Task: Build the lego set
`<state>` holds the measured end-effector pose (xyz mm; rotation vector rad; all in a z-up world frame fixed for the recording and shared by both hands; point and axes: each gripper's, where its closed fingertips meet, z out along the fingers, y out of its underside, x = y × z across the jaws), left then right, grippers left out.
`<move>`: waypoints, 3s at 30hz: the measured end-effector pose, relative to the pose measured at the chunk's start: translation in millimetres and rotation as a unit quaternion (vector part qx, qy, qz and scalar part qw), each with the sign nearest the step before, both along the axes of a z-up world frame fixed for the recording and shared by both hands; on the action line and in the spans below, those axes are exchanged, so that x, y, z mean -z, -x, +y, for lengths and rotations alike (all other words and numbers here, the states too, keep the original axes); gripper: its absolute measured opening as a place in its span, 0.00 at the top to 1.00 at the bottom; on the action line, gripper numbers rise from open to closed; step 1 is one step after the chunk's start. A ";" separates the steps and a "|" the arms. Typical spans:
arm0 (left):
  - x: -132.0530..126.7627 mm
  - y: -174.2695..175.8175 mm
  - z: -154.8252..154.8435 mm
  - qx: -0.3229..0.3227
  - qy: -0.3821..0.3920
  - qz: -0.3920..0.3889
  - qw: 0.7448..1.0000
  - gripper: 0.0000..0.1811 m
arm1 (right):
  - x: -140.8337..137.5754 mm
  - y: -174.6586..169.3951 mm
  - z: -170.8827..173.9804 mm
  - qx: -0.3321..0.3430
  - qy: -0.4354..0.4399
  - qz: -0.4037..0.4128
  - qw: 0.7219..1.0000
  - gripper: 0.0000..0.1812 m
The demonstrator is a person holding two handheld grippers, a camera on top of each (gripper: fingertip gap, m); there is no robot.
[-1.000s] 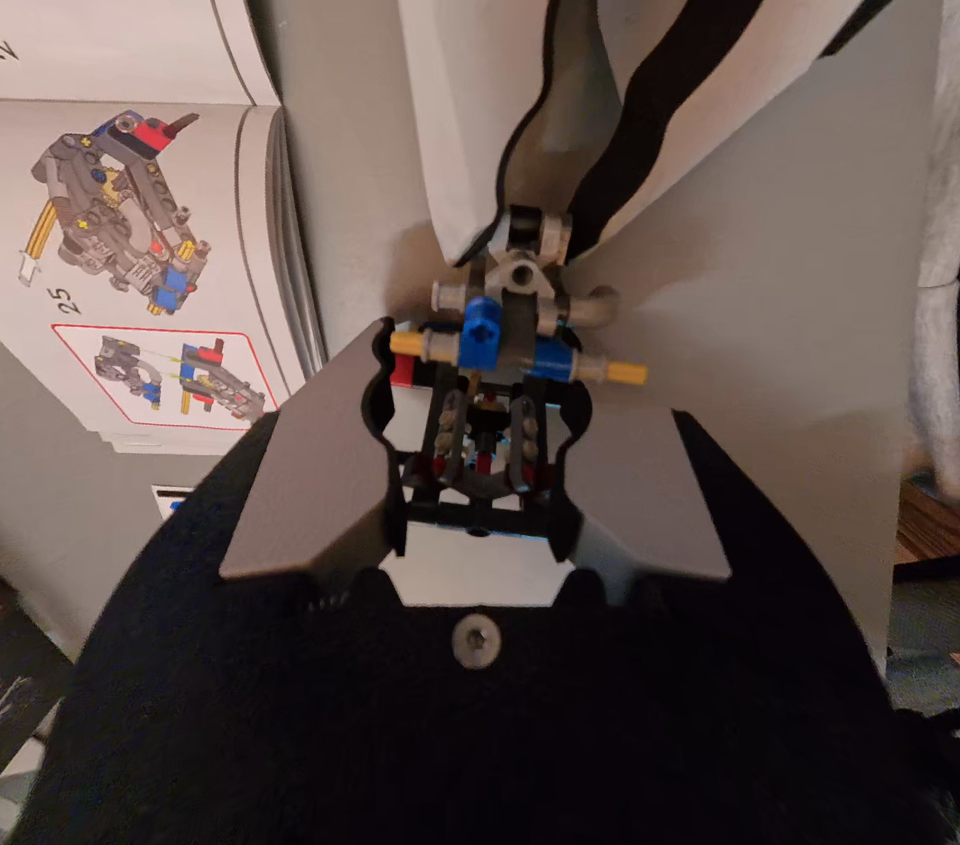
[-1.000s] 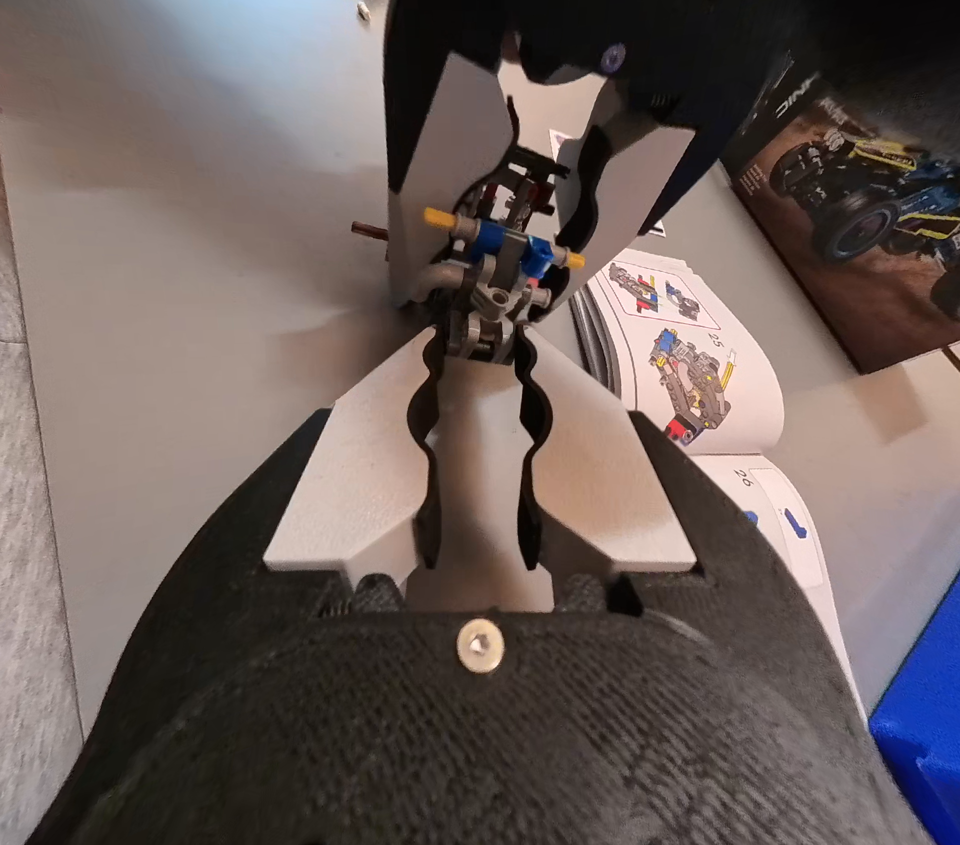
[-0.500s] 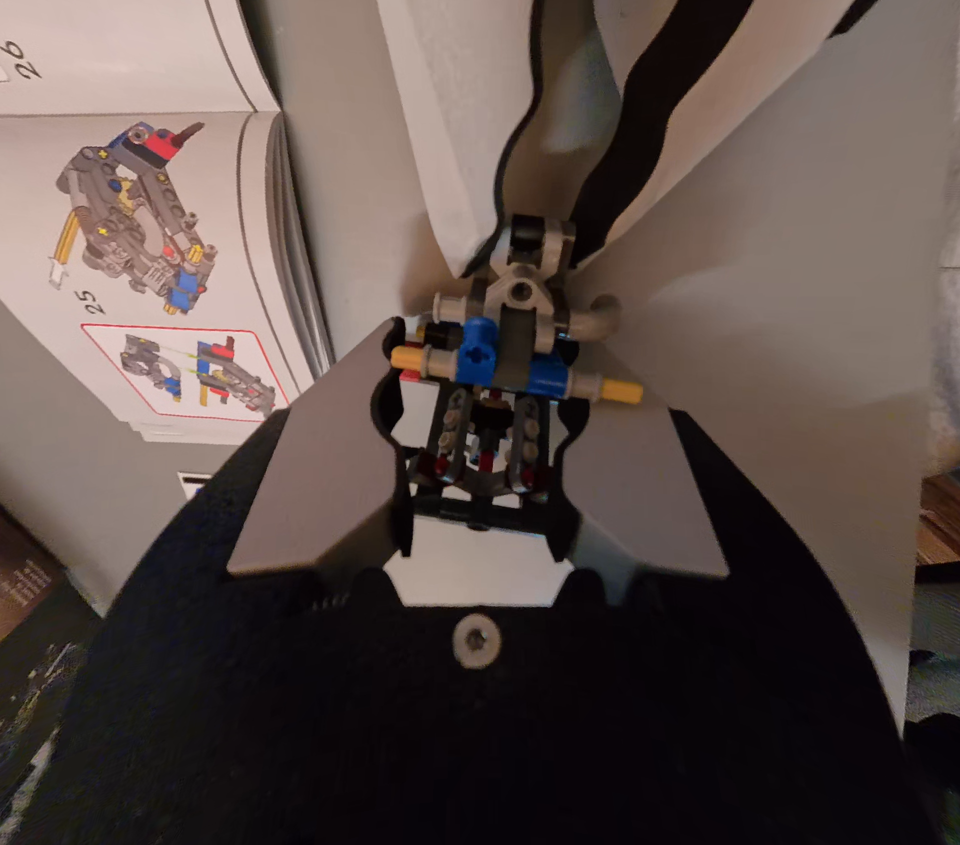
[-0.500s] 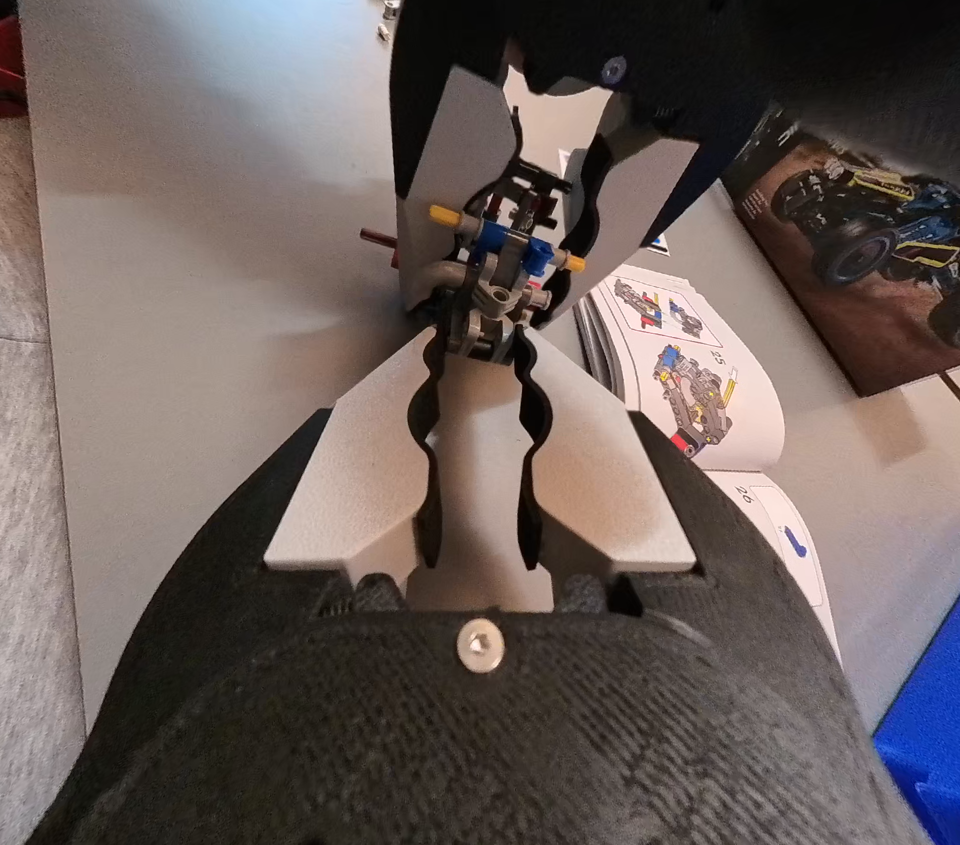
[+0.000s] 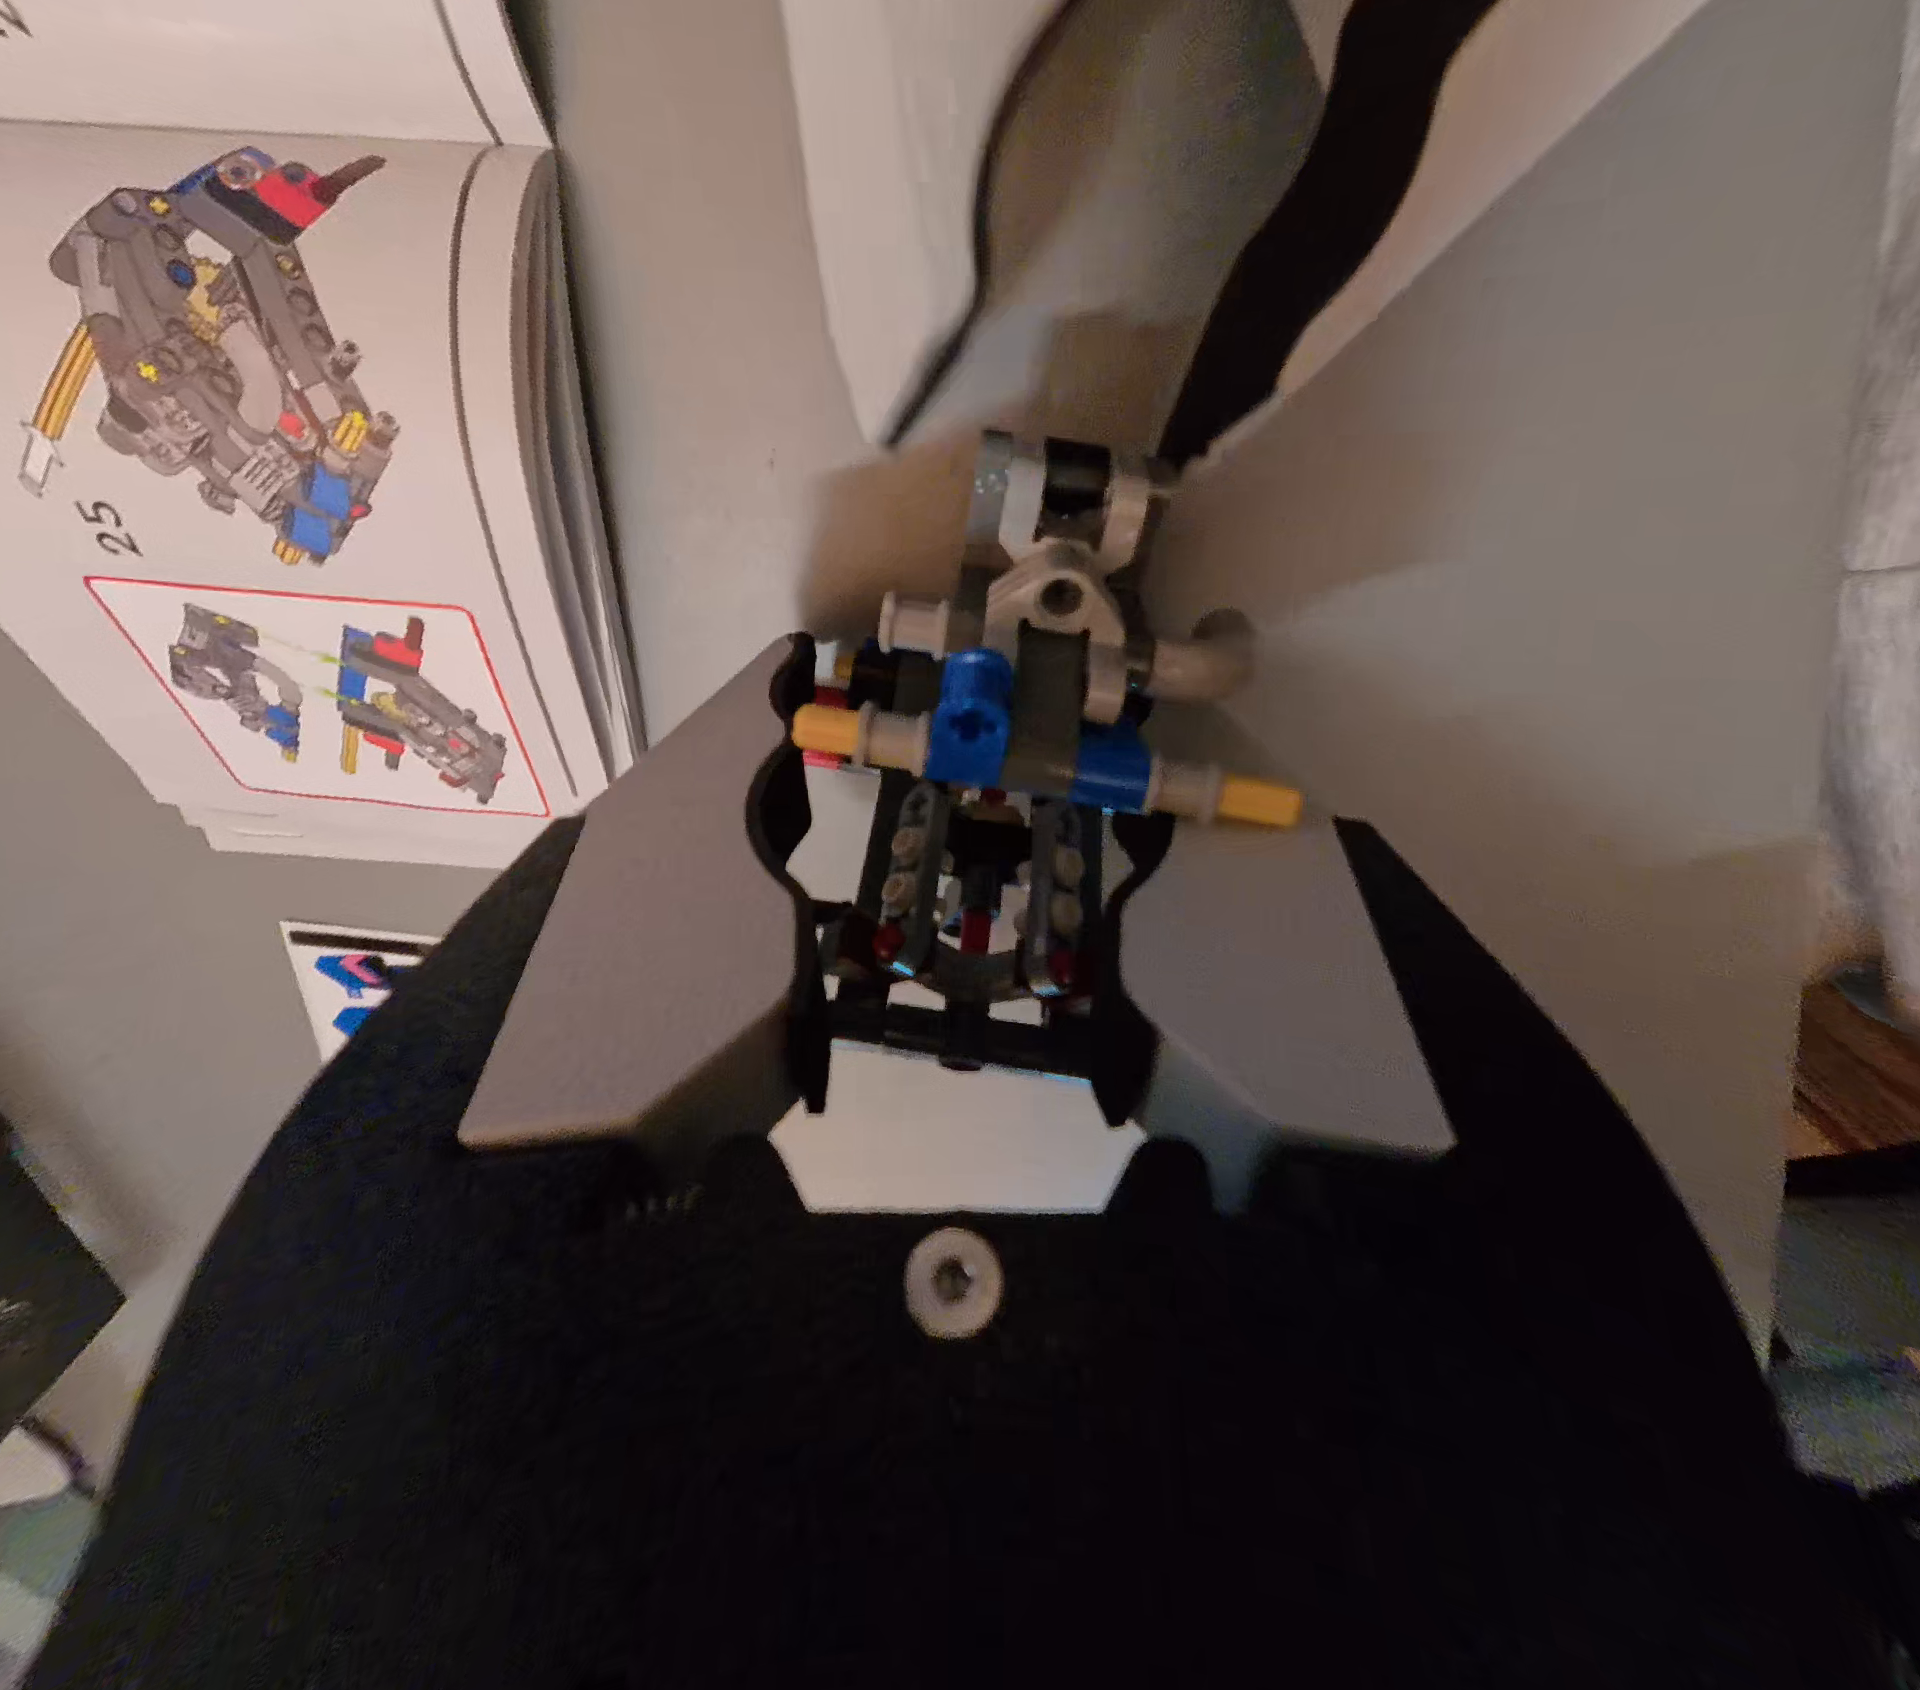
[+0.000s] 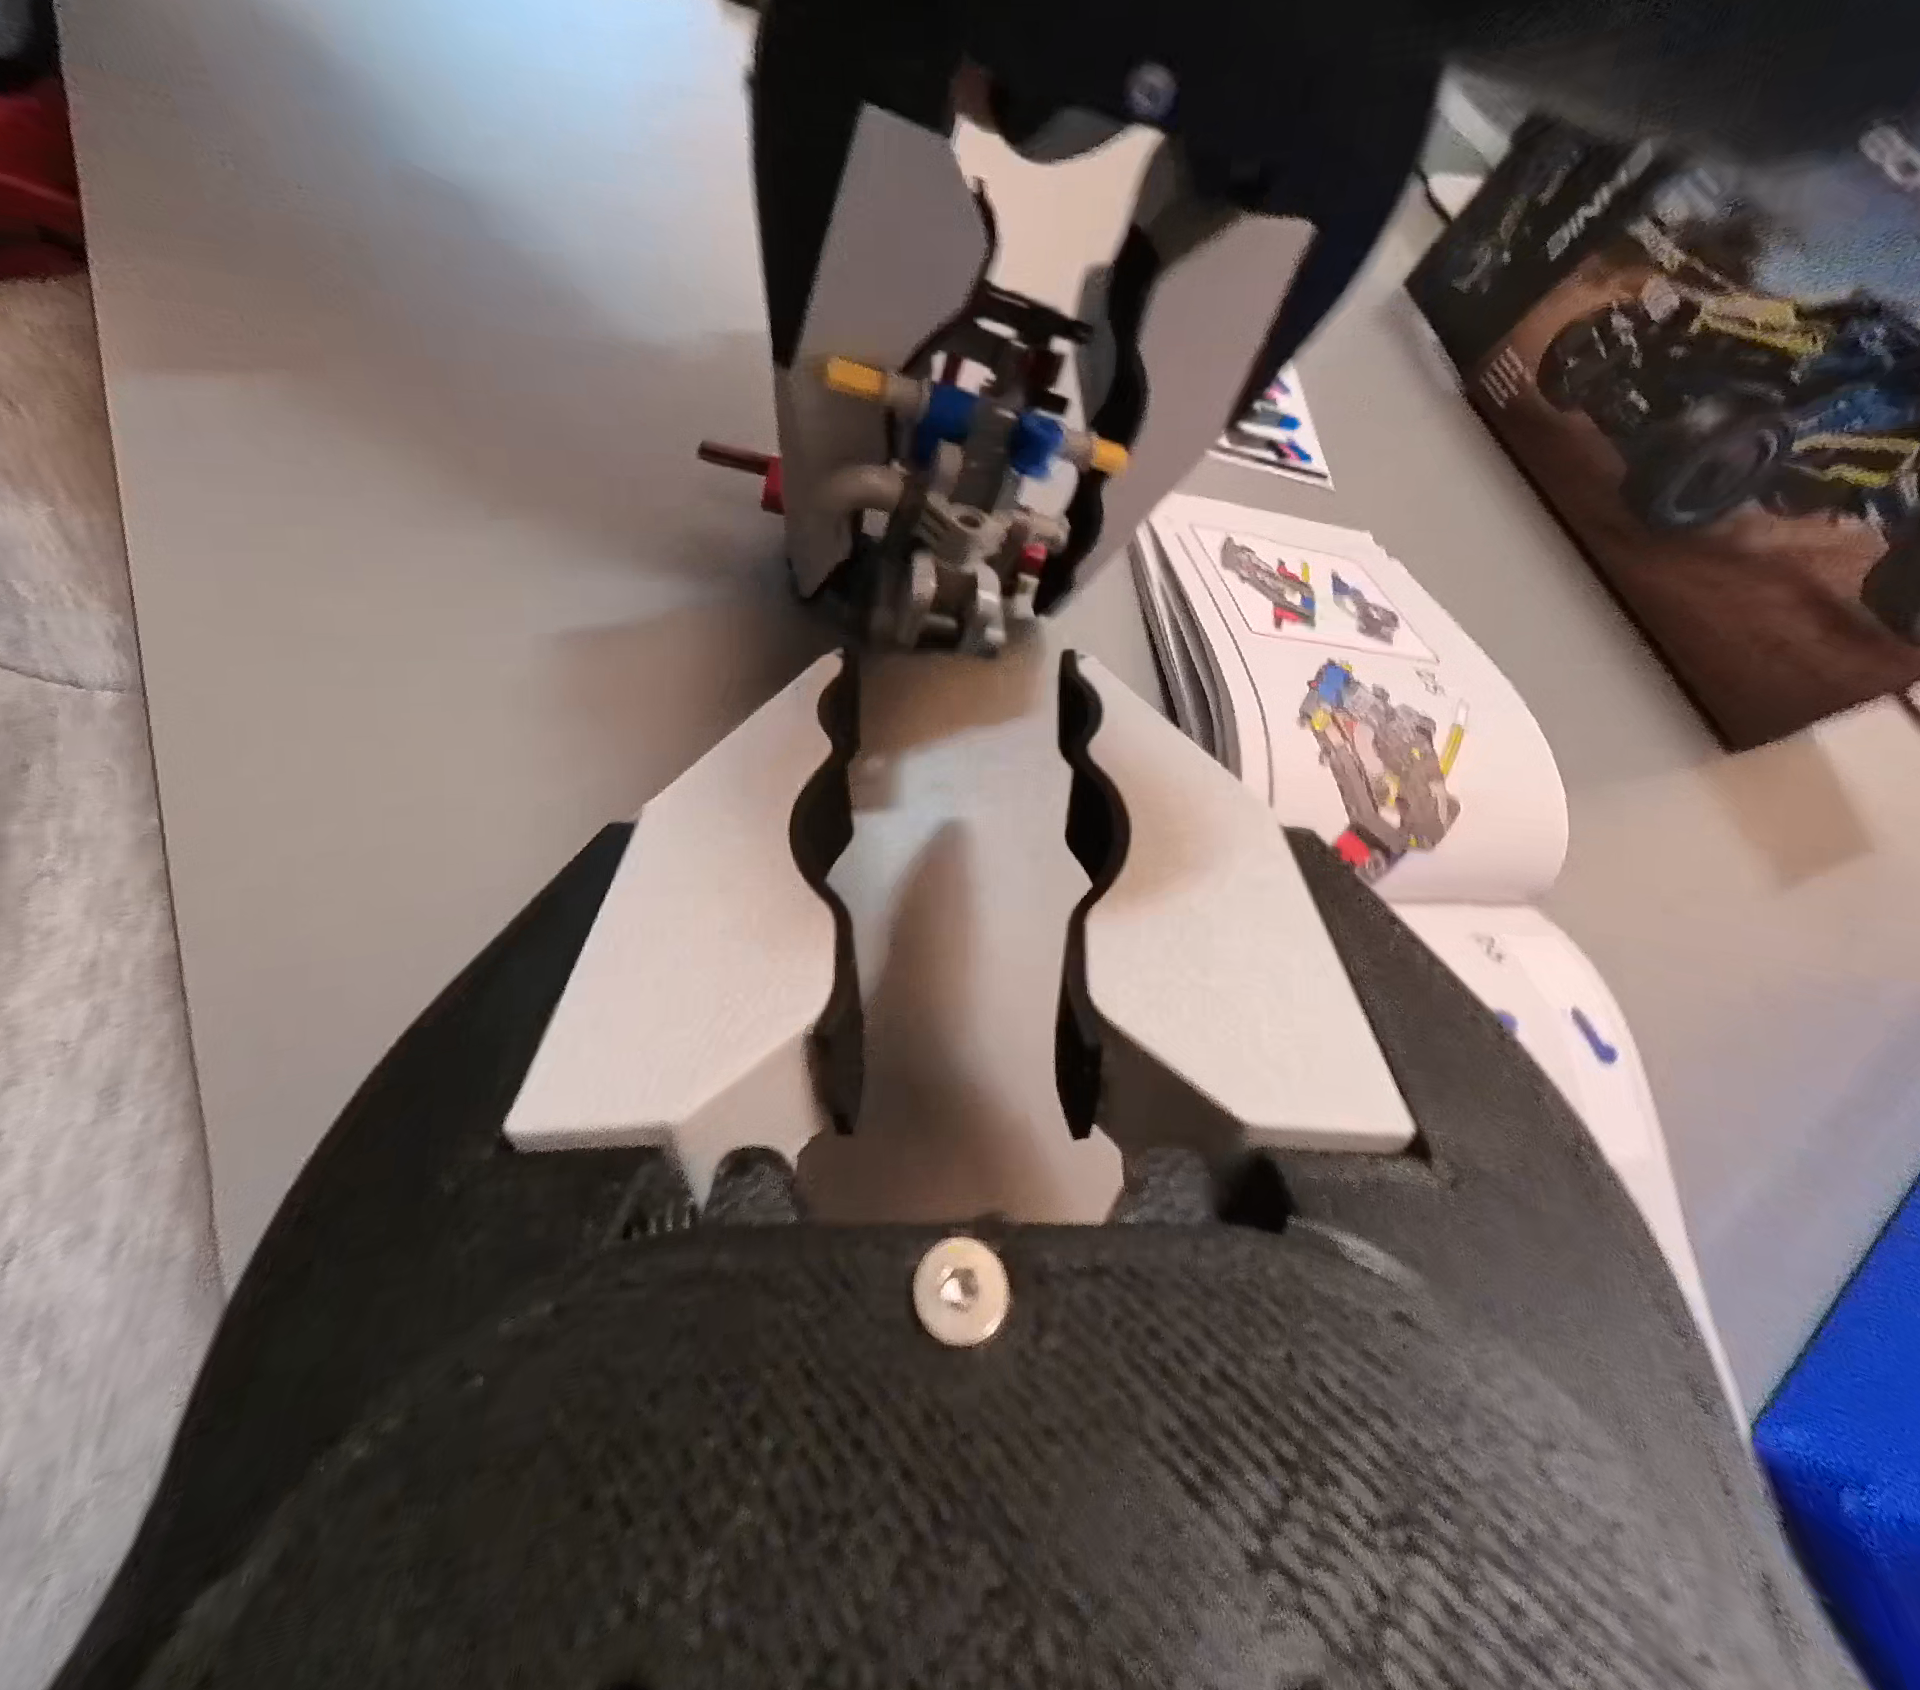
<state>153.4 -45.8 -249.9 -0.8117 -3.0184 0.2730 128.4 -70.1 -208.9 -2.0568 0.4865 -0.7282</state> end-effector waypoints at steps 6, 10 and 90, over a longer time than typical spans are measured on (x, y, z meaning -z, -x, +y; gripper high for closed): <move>-12.8 -2.6 -2.7 -0.045 0.182 0.106 0.976 0.72 | 11.8 -5.9 -1.3 0.055 -0.041 0.107 0.992 0.63; -20.2 -6.2 7.0 -0.034 0.297 0.133 0.945 0.72 | 33.9 -20.6 24.0 0.032 0.025 0.130 0.991 0.53; -21.7 -18.2 43.2 -0.049 0.298 0.274 0.913 0.68 | 14.0 -42.5 65.1 -0.090 -0.016 0.096 0.991 0.88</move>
